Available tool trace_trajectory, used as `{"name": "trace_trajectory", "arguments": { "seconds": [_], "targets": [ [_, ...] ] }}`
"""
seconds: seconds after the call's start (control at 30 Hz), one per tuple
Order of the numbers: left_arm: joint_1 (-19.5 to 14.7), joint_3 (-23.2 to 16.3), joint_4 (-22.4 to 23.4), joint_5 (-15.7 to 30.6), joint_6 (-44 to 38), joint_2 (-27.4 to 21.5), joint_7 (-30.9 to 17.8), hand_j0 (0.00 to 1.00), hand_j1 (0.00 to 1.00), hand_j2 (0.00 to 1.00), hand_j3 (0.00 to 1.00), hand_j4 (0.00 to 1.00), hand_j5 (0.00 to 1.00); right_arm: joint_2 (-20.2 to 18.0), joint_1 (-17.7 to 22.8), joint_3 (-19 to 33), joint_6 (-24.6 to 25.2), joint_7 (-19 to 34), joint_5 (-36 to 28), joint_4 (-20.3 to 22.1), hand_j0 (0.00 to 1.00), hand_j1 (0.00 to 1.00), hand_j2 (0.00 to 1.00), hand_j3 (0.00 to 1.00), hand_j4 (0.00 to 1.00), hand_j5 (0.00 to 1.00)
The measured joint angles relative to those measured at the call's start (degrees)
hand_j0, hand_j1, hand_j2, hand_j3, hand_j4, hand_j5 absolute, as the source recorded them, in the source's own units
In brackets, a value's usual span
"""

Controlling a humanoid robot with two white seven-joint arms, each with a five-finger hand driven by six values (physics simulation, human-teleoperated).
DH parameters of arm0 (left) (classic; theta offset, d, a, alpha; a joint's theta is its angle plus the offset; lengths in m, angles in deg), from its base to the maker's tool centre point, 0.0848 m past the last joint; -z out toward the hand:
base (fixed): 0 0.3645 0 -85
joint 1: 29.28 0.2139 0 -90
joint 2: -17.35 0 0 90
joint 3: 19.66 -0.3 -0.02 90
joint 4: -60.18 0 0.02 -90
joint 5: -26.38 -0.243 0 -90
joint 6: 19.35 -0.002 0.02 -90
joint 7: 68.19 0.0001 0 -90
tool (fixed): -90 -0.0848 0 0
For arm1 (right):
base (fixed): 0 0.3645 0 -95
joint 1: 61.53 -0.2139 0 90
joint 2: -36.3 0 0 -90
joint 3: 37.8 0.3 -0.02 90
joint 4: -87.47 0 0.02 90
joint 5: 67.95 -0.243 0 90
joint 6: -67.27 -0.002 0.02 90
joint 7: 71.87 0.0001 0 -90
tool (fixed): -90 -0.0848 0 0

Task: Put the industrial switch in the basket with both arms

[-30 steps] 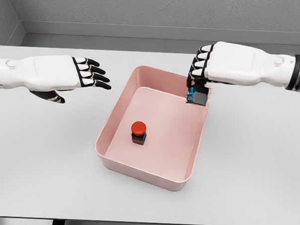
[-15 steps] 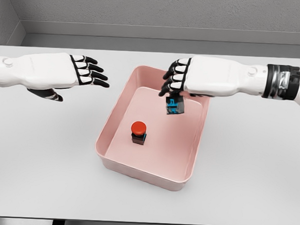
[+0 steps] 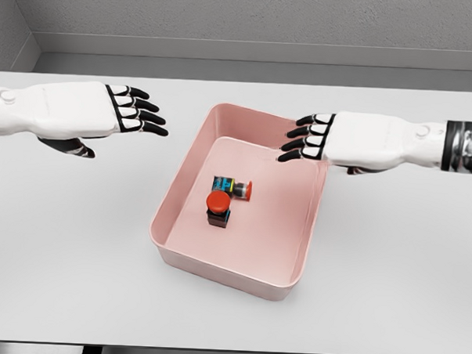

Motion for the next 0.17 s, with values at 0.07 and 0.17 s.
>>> {"name": "trace_trajectory", "arguments": {
  "seconds": [0.07,0.17],
  "targets": [
    [-0.2,0.0,0.0,0.0,0.0,0.0,0.0,1.0,1.0,1.0,1.0,1.0,1.0,-1.8,0.8,0.7,0.0,0.0,0.0,-0.1,1.0,1.0,1.0,1.0,1.0,1.0],
    [-0.2,0.0,0.0,0.0,0.0,-0.3,0.0,1.0,1.0,1.0,1.0,1.0,1.0,-4.2,4.6,3.4,0.0,-0.2,-0.1,-0.3,1.0,1.0,1.0,1.0,1.0,1.0]
  ]
}}
